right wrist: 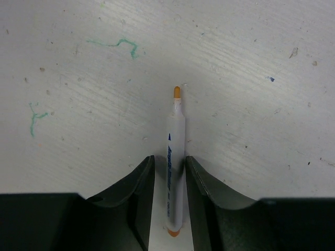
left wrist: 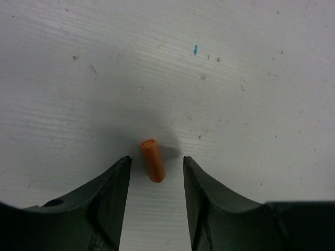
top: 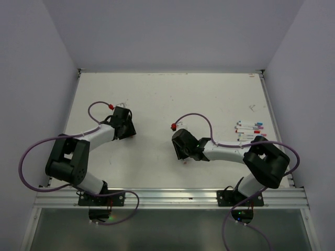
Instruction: Open the pen caps
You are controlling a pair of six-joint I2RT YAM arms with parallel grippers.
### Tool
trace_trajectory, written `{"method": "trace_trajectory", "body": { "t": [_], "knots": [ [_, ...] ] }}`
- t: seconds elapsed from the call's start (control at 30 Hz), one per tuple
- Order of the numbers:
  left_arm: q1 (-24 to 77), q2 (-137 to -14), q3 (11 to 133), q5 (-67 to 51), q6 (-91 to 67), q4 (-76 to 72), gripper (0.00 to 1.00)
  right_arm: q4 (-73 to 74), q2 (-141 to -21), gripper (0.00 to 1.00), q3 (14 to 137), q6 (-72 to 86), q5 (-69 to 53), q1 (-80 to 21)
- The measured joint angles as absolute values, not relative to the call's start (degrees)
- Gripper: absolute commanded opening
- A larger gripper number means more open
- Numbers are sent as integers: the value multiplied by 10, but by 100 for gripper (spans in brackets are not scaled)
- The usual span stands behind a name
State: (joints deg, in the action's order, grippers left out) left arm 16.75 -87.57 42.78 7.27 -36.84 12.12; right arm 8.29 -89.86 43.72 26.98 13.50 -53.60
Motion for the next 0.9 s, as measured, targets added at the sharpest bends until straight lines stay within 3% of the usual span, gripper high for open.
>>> {"method": "trace_trajectory", "body": {
  "t": [0.3, 0.4, 0.47, 0.63, 0.9],
  "knots": [
    [165, -813, 434, 73, -368, 171, 66, 140, -865, 46, 451, 261, 138, -536],
    [165, -762, 453, 72, -369, 190, 68, 188, -828, 67, 484, 264, 147, -533],
    [165, -728, 467, 66, -369, 192, 68, 219, -798, 68, 512, 271, 154, -518],
    [165, -695, 511, 17, -373, 180, 67, 285, -737, 66, 572, 314, 152, -378],
    [186, -780, 591, -78, -405, 82, 66, 393, -716, 62, 611, 362, 141, -104]
  ]
}}
